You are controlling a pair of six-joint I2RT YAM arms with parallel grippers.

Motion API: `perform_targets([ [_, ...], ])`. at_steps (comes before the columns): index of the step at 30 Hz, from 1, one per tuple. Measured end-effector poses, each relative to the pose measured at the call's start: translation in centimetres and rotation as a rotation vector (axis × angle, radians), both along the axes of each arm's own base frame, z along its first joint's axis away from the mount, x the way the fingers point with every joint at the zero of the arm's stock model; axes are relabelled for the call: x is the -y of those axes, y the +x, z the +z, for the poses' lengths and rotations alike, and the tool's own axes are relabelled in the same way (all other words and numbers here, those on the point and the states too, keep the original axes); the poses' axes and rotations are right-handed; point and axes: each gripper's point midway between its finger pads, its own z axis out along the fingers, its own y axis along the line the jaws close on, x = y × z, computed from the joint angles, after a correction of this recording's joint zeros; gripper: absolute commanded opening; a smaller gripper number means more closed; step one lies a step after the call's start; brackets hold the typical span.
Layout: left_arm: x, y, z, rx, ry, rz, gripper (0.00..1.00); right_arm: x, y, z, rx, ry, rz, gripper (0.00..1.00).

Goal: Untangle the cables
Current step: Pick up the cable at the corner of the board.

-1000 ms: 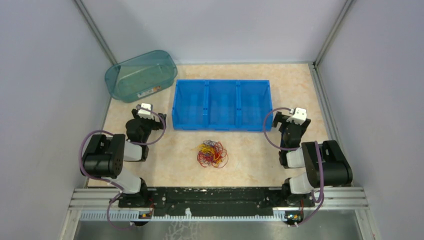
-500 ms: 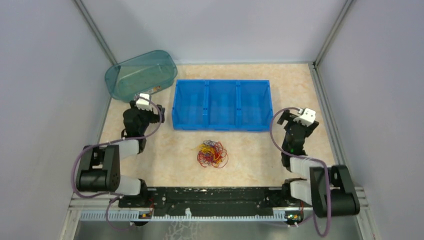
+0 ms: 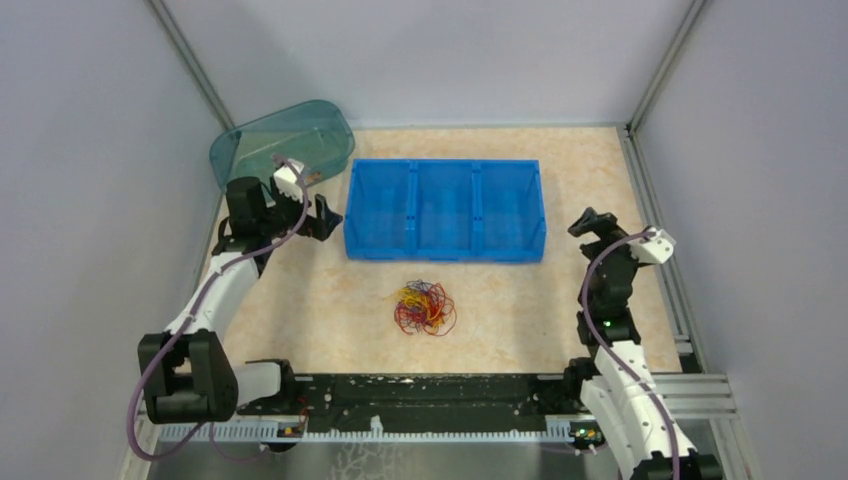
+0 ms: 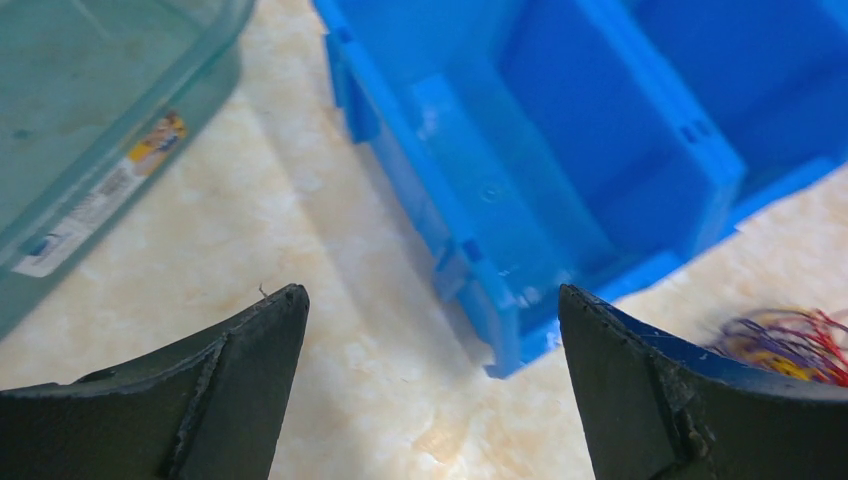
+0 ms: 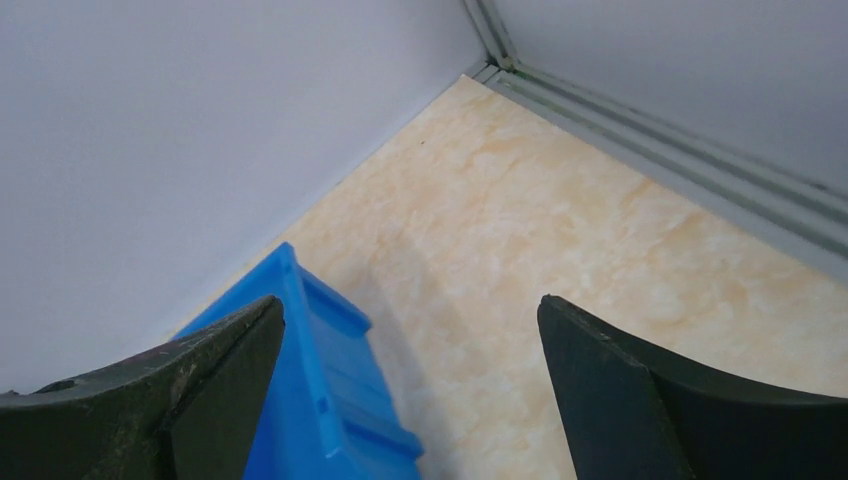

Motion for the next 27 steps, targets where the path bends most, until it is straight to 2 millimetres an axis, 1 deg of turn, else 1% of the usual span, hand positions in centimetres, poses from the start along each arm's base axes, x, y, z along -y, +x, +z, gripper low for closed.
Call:
perform_targets([
  [3, 0.9, -1.5, 0.2, -0.048, -0.016, -0.064, 1.0, -1.1, -0.1, -0.2, 0.019, 0.095, 0.049, 0.99],
  [5, 1.4, -2.5, 0.1, -0.086, -0.025, -0.099, 1.0, -2.7, 0.3, -0.5, 0.0, 0.106, 0.138, 0.99],
  [10, 2.1, -4.3, -0.4, -0.151, -0.033, -0.153, 1.0, -7.9, 1.9, -1.9, -0.173, 0.108, 0.389, 0.97],
  [11, 2.1, -4.6, -0.4, -0.157, -0.033, -0.16, 1.0, -9.4, 1.8, -2.2, -0.202, 0.097, 0.449, 0.97],
  [12, 2.2, -4.9, -0.3, -0.159, -0.032, -0.166, 1.0, -11.0, 1.6, -2.3, -0.219, 0.084, 0.508, 0.96],
  [13, 2.2, -5.1, -0.3, -0.16, -0.031, -0.171, 1.0, -13.1, 1.0, -2.5, -0.239, 0.066, 0.581, 0.95],
  [17, 2.4, -5.8, 0.0, -0.165, -0.028, -0.188, 1.0, -19.2, -1.3, -3.1, -0.3, 0.007, 0.801, 0.93],
  [20, 2.4, -6.1, -0.1, -0.176, -0.023, -0.199, 1.0, -23.5, -3.1, -4.0, -0.366, -0.036, 0.947, 0.93],
  [22, 2.4, -6.3, -0.2, -0.183, -0.019, -0.204, 1.0, -25.7, -4.3, -4.8, -0.402, -0.059, 1.016, 0.92],
  [23, 2.4, -6.4, -0.3, -0.187, -0.018, -0.207, 1.0, -26.5, -4.8, -5.3, -0.418, -0.068, 1.042, 0.89],
  [24, 2.4, -6.6, -0.4, -0.193, -0.015, -0.212, 1.0, -27.6, -5.7, -6.0, -0.444, -0.084, 1.081, 0.84],
  [27, 2.5, -6.9, -0.5, -0.201, -0.015, -0.22, 1.0, -29.5, -7.1, -7.5, -0.496, -0.11, 1.15, 0.71],
])
